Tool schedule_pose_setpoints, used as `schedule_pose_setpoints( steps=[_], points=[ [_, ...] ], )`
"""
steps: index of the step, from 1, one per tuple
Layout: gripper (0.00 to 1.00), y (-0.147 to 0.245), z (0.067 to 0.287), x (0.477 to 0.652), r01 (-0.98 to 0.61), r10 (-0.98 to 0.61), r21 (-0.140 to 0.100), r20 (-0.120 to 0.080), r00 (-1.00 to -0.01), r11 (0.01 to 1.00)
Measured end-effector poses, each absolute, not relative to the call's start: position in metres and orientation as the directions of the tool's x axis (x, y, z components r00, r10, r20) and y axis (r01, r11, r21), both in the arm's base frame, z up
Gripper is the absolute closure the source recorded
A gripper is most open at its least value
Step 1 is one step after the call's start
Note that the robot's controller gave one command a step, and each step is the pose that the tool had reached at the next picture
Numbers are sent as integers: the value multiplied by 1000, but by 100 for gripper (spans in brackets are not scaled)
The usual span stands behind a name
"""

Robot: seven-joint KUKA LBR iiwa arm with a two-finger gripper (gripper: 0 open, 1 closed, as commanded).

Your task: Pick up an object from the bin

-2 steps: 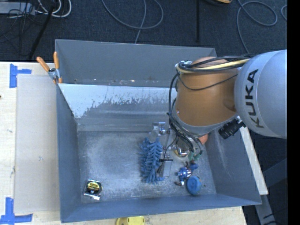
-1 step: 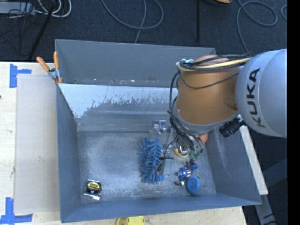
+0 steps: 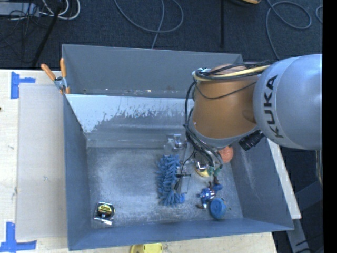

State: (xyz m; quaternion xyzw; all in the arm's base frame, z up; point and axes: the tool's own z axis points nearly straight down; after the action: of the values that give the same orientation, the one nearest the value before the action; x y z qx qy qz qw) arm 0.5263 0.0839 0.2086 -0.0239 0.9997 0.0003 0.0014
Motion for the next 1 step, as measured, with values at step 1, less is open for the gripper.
schedule_pose_setpoints(
  steps=[1],
  points=[
    [0, 81, 169, 541, -109, -109, 0, 5, -994, 994]
  ],
)
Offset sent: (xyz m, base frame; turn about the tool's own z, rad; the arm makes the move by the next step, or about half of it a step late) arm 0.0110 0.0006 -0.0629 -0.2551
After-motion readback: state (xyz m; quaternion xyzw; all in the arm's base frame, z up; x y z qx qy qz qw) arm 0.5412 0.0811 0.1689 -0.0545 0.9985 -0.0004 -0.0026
